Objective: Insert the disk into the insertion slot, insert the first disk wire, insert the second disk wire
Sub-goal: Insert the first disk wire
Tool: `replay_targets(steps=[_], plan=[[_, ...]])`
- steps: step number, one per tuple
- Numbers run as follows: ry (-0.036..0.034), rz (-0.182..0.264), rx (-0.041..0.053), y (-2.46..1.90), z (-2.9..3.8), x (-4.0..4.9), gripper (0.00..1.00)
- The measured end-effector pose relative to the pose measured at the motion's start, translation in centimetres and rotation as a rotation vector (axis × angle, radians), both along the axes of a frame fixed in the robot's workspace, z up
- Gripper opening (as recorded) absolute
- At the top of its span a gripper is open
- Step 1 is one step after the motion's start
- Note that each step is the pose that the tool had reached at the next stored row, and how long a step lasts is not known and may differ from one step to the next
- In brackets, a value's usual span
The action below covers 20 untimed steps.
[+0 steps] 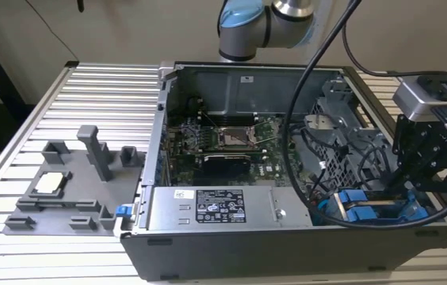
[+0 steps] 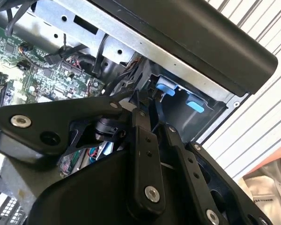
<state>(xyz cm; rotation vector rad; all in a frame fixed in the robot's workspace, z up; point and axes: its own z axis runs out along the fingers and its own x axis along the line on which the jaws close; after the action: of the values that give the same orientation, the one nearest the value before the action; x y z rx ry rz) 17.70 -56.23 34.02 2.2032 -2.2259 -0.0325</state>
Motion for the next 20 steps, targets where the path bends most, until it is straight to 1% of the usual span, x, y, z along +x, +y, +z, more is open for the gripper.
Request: replay_targets(steps=[1, 5, 7, 8, 9, 10, 11, 20], plan=[[0.0000, 0.001, -0.0004, 0.00, -0.05, 0.01, 0.19], [-0.0001, 0.003, -0.0017, 0.00, -0.62, 0.01, 0.19], [0.0001, 0.004, 0.0011, 0.01, -0.81, 0.01, 0.19], [0.0001, 0.003, 0.0006, 0.00, -0.81, 0.01, 0.20], [0.0003, 0.004, 0.0011, 0.00, -0.80, 0.01, 0.25], [0.0008, 0.003, 0.0010, 0.00, -0.61, 0.00, 0.25], [0.0010, 0.003, 0.0008, 0.00, -0.26, 0.00, 0.33], [0.0010, 0.004, 0.0000, 0.00, 3.87, 0.01, 0.33]])
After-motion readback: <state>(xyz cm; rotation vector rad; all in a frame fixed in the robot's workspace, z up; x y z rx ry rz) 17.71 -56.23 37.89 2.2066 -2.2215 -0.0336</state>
